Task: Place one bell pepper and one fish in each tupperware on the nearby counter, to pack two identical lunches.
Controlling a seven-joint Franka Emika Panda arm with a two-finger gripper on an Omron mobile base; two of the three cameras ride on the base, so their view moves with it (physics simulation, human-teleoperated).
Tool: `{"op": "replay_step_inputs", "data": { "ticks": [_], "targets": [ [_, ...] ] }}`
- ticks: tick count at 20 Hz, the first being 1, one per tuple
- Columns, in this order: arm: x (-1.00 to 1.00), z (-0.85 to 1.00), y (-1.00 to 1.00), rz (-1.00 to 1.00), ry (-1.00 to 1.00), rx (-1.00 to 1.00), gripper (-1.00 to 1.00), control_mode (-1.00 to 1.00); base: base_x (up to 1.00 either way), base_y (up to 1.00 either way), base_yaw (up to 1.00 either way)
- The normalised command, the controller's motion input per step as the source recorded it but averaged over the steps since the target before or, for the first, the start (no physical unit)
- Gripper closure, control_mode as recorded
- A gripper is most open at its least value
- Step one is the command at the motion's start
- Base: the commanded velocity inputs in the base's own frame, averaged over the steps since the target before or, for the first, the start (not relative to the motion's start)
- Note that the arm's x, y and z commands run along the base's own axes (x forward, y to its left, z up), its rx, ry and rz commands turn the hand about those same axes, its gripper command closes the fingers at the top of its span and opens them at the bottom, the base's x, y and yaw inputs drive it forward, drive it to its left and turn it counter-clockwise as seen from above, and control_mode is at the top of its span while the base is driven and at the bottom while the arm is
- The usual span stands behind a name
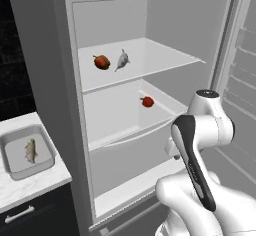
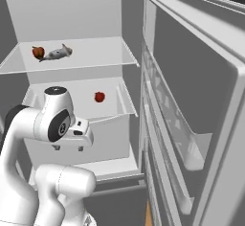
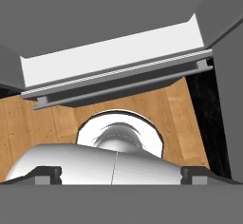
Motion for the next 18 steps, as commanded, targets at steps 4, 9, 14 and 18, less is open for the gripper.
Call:
{"op": "replay_step_inputs", "data": {
  "ticks": [4,9,14,18],
  "targets": [
    [0.0,0.0,0.0,0.0,0.0,0.0,-1.0,1.0,0.15,-0.11,0.01],
    [0.0,0.0,0.0,0.0,0.0,0.0,-1.0,1.0,0.0,0.0,0.0],
    [0.0,0.07,0.01,0.0,-0.08,0.0,-1.0,-1.0,0.0,0.0,0.0],
    [0.02,0.36,0.1,0.0,-0.55,0.0,-1.0,-1.0,0.0,0.0,0.0]
  ]
}}
